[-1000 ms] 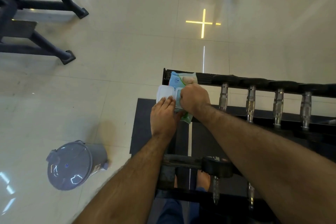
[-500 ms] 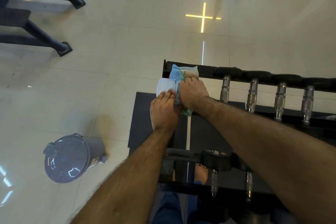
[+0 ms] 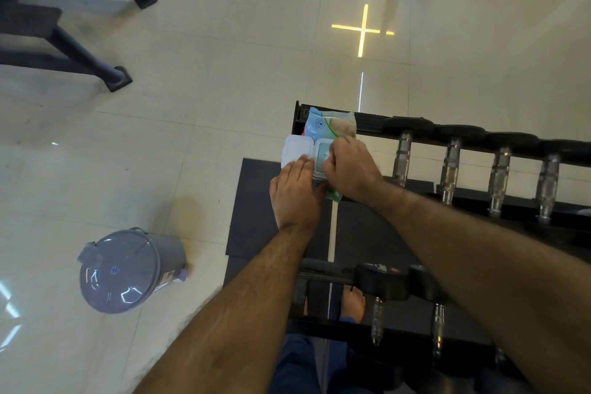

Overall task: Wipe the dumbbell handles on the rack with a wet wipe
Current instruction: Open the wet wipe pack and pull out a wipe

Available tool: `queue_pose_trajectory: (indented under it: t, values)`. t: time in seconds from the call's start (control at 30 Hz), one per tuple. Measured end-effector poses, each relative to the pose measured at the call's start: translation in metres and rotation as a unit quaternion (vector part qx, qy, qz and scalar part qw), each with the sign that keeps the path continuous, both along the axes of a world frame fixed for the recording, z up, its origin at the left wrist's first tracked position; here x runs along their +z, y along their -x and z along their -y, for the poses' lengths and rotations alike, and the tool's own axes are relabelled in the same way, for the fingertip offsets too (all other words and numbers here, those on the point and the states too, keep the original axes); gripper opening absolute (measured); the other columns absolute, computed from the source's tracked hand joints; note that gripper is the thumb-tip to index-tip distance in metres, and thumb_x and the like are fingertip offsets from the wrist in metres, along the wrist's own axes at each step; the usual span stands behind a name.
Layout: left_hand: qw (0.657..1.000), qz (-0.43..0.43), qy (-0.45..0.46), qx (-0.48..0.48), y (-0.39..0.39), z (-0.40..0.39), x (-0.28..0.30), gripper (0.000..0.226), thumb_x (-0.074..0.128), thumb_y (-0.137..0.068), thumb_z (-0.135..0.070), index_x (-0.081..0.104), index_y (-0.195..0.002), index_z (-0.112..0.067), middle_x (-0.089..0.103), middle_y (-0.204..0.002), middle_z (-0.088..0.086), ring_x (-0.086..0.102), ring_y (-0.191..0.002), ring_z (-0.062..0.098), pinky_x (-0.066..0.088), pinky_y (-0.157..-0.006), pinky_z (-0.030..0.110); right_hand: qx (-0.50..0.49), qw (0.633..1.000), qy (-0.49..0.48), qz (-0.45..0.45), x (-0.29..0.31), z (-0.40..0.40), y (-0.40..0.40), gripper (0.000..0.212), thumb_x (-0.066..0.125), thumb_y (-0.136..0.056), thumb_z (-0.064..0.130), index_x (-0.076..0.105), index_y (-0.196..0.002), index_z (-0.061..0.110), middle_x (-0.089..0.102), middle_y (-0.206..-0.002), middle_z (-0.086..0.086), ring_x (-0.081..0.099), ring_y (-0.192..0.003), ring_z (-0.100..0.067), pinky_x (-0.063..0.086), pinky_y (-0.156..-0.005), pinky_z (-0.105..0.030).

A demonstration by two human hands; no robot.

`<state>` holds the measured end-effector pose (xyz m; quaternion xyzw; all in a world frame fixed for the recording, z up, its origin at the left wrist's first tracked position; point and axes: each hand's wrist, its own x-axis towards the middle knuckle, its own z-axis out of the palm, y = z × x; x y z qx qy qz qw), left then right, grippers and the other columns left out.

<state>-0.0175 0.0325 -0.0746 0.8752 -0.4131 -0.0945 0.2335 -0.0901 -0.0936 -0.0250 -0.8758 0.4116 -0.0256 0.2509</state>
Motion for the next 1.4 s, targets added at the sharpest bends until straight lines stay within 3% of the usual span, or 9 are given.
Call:
queue_pose_trajectory:
  t: [0.4,0.73,0.87,0.93,1.03,1.1,1.2,1.27,1.4]
  values:
    - [0.999,0.018,-0.039,-0.003,-0.003,0.008,0.011,0.065,0.082,-0.081,-0.058,0.059,-0.134,-0.028,0.064,-0.135,-0.010,0.058,-0.126,0.014,0.048,-0.105,0.043,-0.230,0.922,-0.211,0.227,0.060,-0.006,-0.014,0.009,0.050,-0.109,0.021,0.054,-0.105,0.015,0.066,-0.105,-0.013,0.073,-0.091,-0.028,0.063,-0.068,-0.037]
    - [0.995,0.043,-0.079,-0.033,-0.008,0.015,0.031,0.056,0.077,-0.086,-0.059,0.064,-0.128,-0.025,0.068,-0.127,-0.008,0.061,-0.121,0.016,0.048,-0.101,0.041,-0.281,0.805,-0.262,0.451,0.171,-0.014,-0.026,0.024,0.042,-0.111,0.015,0.057,-0.093,0.019,0.050,-0.076,0.001,0.048,-0.066,-0.009,0.047,-0.060,-0.021]
    - [0.994,-0.107,0.031,0.014,-0.014,0.018,0.061,0.067,0.085,-0.079,-0.052,0.058,-0.133,-0.023,0.065,-0.126,-0.008,0.061,-0.114,0.012,0.055,-0.100,0.039,-0.240,0.795,-0.286,0.478,0.207,-0.011,-0.026,0.027,0.042,-0.111,0.014,0.057,-0.089,0.019,0.051,-0.077,-0.002,0.048,-0.067,-0.012,0.046,-0.061,-0.023]
    - [0.956,-0.250,0.142,0.059,-0.018,0.015,0.100,0.084,0.088,-0.082,-0.036,0.044,-0.152,-0.021,0.050,-0.146,-0.008,0.047,-0.129,0.006,0.044,-0.108,0.027,-0.223,0.799,-0.293,0.476,0.222,-0.007,-0.026,0.027,0.044,-0.108,0.013,0.057,-0.085,0.017,0.050,-0.073,-0.003,0.047,-0.065,-0.013,0.045,-0.061,-0.026]
    - [0.909,-0.332,0.250,0.008,-0.031,0.013,0.163,0.092,0.085,-0.087,-0.027,0.030,-0.161,-0.026,0.035,-0.166,-0.009,0.037,-0.146,0.002,0.032,-0.113,0.012,-0.173,0.805,-0.308,0.477,0.243,-0.002,-0.022,0.022,0.048,-0.096,0.022,0.057,-0.076,0.015,0.050,-0.069,-0.005,0.045,-0.064,-0.016,0.042,-0.061,-0.032]
    - [0.885,-0.374,0.274,-0.045,-0.045,0.015,0.204,0.076,0.078,-0.088,-0.019,0.043,-0.156,-0.024,0.048,-0.158,-0.007,0.047,-0.143,0.004,0.039,-0.117,0.026,-0.140,0.795,-0.337,0.485,0.261,0.001,-0.017,0.027,0.049,-0.088,0.024,0.057,-0.062,0.021,0.050,-0.065,-0.003,0.044,-0.063,-0.019,0.040,-0.061,-0.035]
    - [0.852,-0.446,0.257,-0.098,-0.062,0.020,0.257,0.036,0.072,-0.093,-0.004,0.069,-0.126,-0.015,0.075,-0.118,0.005,0.072,-0.106,0.017,0.058,-0.094,0.051,-0.116,0.766,-0.379,0.507,0.286,0.009,-0.007,0.027,0.049,-0.088,0.022,0.051,-0.062,0.019,0.048,-0.066,-0.003,0.044,-0.064,-0.018,0.040,-0.062,-0.034]
    - [0.854,-0.439,0.243,-0.136,-0.065,0.021,0.279,0.012,0.075,-0.093,-0.012,0.077,-0.104,-0.017,0.074,-0.102,0.017,0.069,-0.088,0.030,0.056,-0.080,0.067,-0.112,0.758,-0.386,0.514,0.296,0.016,0.000,0.021,0.048,-0.088,0.023,0.047,-0.070,0.015,0.044,-0.072,-0.007,0.044,-0.067,-0.020,0.045,-0.063,-0.034]
    - [0.856,-0.439,0.244,-0.123,-0.054,0.020,0.304,0.018,0.073,-0.093,-0.022,0.074,-0.095,-0.004,0.068,-0.096,0.026,0.063,-0.084,0.037,0.054,-0.071,0.064,-0.156,0.753,-0.369,0.522,0.306,0.023,0.020,0.020,0.053,-0.095,0.027,0.055,-0.081,0.012,0.053,-0.080,-0.009,0.054,-0.078,-0.023,0.050,-0.075,-0.038]
